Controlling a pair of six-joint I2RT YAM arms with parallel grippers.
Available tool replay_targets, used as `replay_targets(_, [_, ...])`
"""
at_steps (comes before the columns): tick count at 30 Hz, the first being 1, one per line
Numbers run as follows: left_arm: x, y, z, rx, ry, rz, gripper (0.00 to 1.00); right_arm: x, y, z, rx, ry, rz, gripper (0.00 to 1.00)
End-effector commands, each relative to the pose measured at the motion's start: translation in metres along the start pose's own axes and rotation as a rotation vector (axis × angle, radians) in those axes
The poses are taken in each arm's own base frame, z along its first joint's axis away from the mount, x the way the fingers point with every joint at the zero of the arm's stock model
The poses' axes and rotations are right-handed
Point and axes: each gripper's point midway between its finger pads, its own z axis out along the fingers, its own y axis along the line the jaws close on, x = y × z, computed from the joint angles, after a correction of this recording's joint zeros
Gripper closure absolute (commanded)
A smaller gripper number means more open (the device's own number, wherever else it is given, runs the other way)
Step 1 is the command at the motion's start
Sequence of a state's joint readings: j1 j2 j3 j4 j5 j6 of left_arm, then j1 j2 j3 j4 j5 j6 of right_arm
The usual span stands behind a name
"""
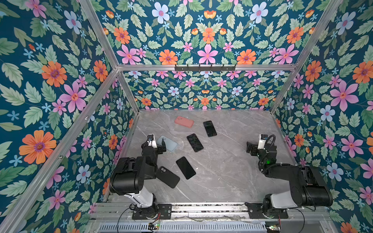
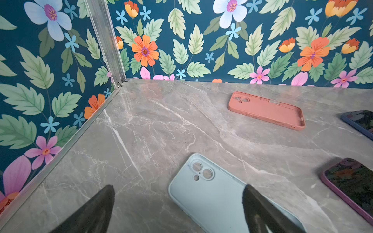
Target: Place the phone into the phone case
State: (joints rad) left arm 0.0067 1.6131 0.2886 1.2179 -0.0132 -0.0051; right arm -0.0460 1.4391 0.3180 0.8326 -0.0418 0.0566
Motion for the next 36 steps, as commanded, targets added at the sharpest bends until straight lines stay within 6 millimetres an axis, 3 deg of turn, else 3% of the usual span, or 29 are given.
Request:
replay_targets(1, [-0.005,0.001,0.001,-0.006,-0.02,-0.002,0.0,-0.008,0.001,0.001,-0.004,-0.027,-0.003,0.01])
replay_targets(24, [-0.006,0.001,0.0,-0.007,-0.022,0.002,0.0,-0.008,0.001,0.0,-0.002,-0.029,-0.003,0.01])
replay_targets(27, [-0.022,-0.001,-0.016,-0.126,-0.077,0.064,0.0,-0.033,-0.013,-0.019,0.185,-0.057,-0.018,0.01])
replay_targets(29, [-0.038,0.0,-0.028,-0.233,-0.094,0.096,0.0,-0.061,-0.005,-0.037,0.199,-0.074,0.043,0.01])
replay_targets(31, [-0.045,-0.008,-0.027,-0.247,-0.038,0.11,0.0,-0.082,0.008,-0.043,0.127,-0.103,0.139,0.01])
replay_targets(33, [-0.05,-0.021,-0.017,-0.223,0.051,0.122,0.0,-0.089,0.024,-0.037,0.083,-0.073,0.169,0.01])
replay_targets(36, [-0.052,-0.021,-0.007,-0.313,0.178,0.067,0.0,-0.078,0.058,-0.023,-0.011,0.058,0.168,0.01])
